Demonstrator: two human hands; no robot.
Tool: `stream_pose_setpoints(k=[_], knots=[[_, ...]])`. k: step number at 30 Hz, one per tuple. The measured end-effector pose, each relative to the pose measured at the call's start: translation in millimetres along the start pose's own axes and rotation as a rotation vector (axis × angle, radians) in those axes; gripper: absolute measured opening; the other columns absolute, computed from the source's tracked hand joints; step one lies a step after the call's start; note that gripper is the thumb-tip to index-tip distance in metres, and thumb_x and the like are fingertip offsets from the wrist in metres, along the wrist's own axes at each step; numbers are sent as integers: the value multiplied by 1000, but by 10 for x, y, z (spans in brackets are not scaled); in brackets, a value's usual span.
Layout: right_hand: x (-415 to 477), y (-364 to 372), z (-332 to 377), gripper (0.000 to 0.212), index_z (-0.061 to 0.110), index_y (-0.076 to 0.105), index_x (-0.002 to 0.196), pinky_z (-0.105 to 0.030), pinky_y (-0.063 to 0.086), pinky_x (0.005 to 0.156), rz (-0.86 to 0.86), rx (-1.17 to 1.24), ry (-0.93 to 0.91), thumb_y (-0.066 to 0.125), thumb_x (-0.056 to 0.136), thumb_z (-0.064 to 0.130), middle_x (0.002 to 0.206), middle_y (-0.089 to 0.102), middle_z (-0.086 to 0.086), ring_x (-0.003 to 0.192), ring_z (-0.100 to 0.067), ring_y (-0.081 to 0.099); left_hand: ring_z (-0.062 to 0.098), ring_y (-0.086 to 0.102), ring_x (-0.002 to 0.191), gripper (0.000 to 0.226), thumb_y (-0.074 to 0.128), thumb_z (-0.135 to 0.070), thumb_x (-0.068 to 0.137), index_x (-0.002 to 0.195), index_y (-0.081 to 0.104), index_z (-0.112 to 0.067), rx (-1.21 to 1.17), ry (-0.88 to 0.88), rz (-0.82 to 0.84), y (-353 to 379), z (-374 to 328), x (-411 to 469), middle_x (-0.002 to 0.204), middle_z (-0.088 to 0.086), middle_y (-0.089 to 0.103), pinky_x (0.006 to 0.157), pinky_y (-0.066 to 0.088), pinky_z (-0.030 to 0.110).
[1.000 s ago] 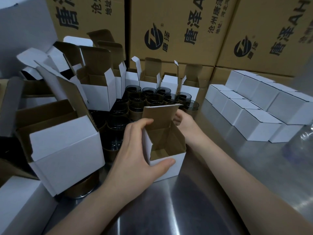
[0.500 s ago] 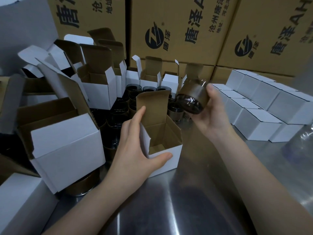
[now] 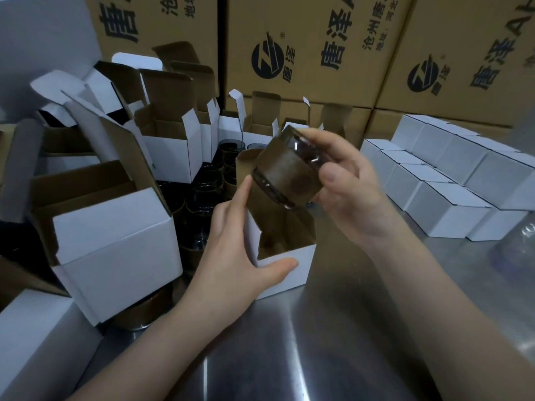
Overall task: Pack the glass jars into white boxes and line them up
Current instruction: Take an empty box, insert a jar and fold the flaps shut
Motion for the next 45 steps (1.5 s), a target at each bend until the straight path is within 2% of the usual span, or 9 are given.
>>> stream_pose_setpoints(k=[2, 5, 10, 15, 19, 22, 29, 38, 45], knots=[[-20, 1, -8, 72, 11, 56, 129, -36, 52, 91, -16, -120, 24, 78, 68, 41, 121, 64, -6, 117, -24, 60, -19, 34, 120, 105, 87, -37, 66, 146, 21, -51, -3, 13, -13, -3, -5, 5, 129, -23, 36, 87, 31, 7], [-32, -16, 29, 56, 17, 60, 125, -28, 52, 89, -2, -237, 20, 69, 72, 34, 116, 68, 5, 114, -16, 62, -23, 33, 119, 104, 87, -37, 65, 144, 21, -55, -14, 27, -22, -6, -8, 7, 127, -28, 37, 86, 32, 8], [-53, -62, 49, 48, 25, 61, 121, -24, 53, 88, 65, -400, 62, 75, 75, 28, 116, 67, 5, 115, -13, 62, -22, 34, 123, 108, 85, -42, 61, 144, 18, -58, -65, 14, -23, -4, 9, -1, 129, -41, 29, 94, 34, 10], [-56, -90, 39, 48, 25, 59, 118, -45, 56, 93, 138, -491, 162, 75, 74, 18, 118, 63, 0, 112, -20, 64, -24, 28, 126, 109, 85, -43, 62, 145, 15, -57, -53, 21, -8, 1, 29, -4, 129, -47, 25, 94, 31, 9], [-73, -54, 77, 49, 24, 59, 117, -52, 55, 90, 193, -564, 223, 77, 72, 18, 113, 64, 1, 106, -23, 66, -23, 31, 125, 107, 82, -46, 60, 142, 16, -61, -46, 33, -6, 9, 7, -3, 124, -52, 24, 95, 33, 10], [-86, -2, 88, 52, 31, 60, 117, -46, 57, 85, 226, -678, 260, 78, 69, 26, 110, 64, 8, 97, -25, 67, -22, 32, 126, 107, 81, -48, 58, 142, 15, -62, -40, 39, -3, 11, -7, -3, 122, -54, 23, 95, 33, 11], [-108, 127, 80, 56, 33, 59, 120, -12, 48, 78, 276, -946, 285, 82, 70, 24, 103, 59, 20, 92, 4, 55, -20, 30, 128, 105, 74, -58, 55, 141, 15, -63, -51, 39, 2, 9, -22, -6, 123, -53, 23, 100, 33, 16], [-33, 183, 68, 54, 32, 64, 117, -14, 48, 77, 317, -1064, 315, 83, 66, 35, 96, 57, 19, 89, 4, 54, -20, 26, 131, 105, 75, -55, 57, 142, 14, -61, -51, 39, 5, 11, -17, 0, 128, -50, 23, 105, 32, 22], [20, 216, 51, 50, 34, 61, 104, -23, 51, 75, 328, -1095, 353, 89, 63, 33, 93, 57, 17, 86, -2, 55, -32, 19, 123, 104, 79, -44, 62, 143, 14, -58, -42, 48, 1, 22, -1, -6, 124, -54, 21, 93, 27, 5]])
Point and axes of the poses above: each hand's wrist, its own x-axis towards the middle knuckle, its own y-axis out of the palm, z = x × y, the point moved 4 cm from there along x, towards the middle knuckle
